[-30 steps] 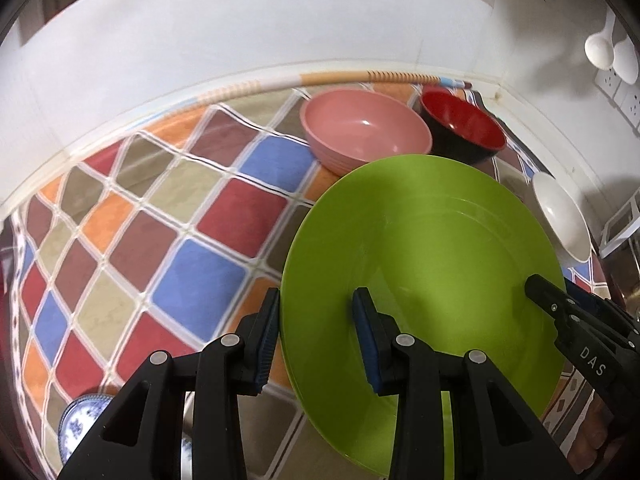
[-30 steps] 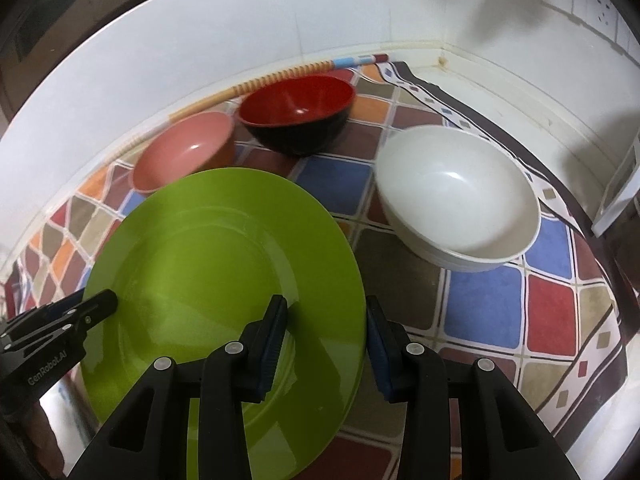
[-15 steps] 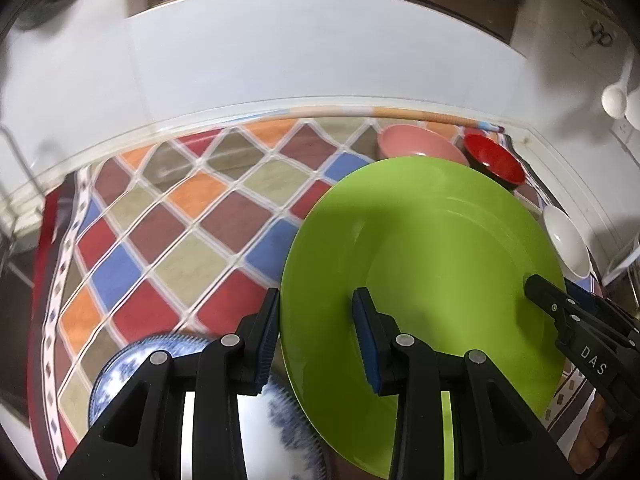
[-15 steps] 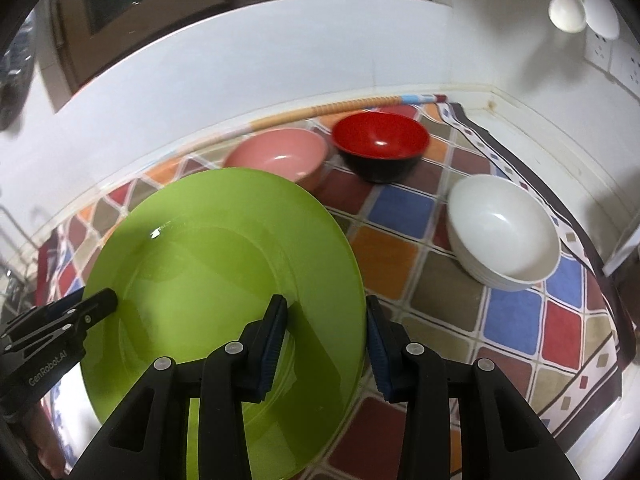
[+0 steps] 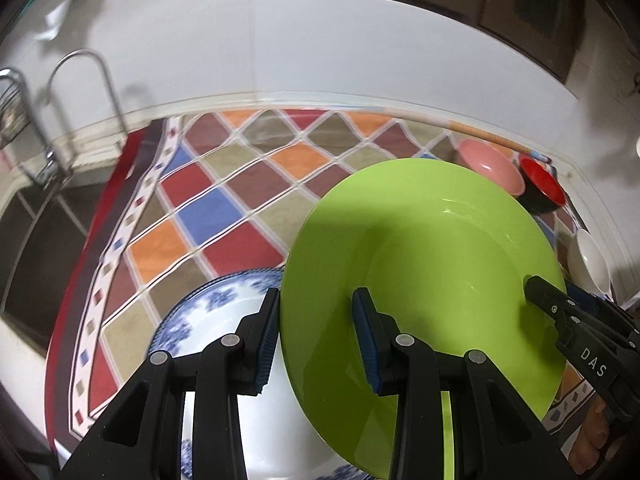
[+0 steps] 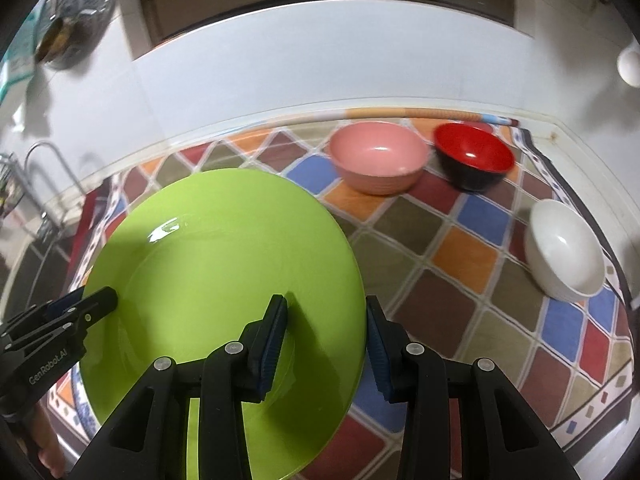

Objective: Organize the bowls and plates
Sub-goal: 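Lift the lime-green plate with both tools and carry it toward the stacked blue-and-white plates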

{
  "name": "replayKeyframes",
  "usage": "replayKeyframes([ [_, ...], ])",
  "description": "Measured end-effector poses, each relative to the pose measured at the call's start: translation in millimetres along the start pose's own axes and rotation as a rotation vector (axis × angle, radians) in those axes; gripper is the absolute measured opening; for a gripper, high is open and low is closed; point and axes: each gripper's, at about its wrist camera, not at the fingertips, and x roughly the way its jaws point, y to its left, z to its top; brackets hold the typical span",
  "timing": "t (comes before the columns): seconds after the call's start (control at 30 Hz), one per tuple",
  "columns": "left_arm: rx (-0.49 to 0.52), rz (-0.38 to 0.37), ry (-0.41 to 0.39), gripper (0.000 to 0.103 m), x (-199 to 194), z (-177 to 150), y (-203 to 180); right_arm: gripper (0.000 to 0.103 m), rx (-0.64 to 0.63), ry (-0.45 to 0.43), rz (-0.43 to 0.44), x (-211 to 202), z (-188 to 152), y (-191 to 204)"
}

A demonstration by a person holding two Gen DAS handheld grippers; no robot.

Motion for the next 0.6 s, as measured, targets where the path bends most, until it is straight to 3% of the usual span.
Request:
replayKeyframes([
  [0.6,-0.209,0.137,0.042,0.036,-13.9,-41.4,87.1,0.04,-0.183,0.067,0.141,17.9,-19.6,89.9],
])
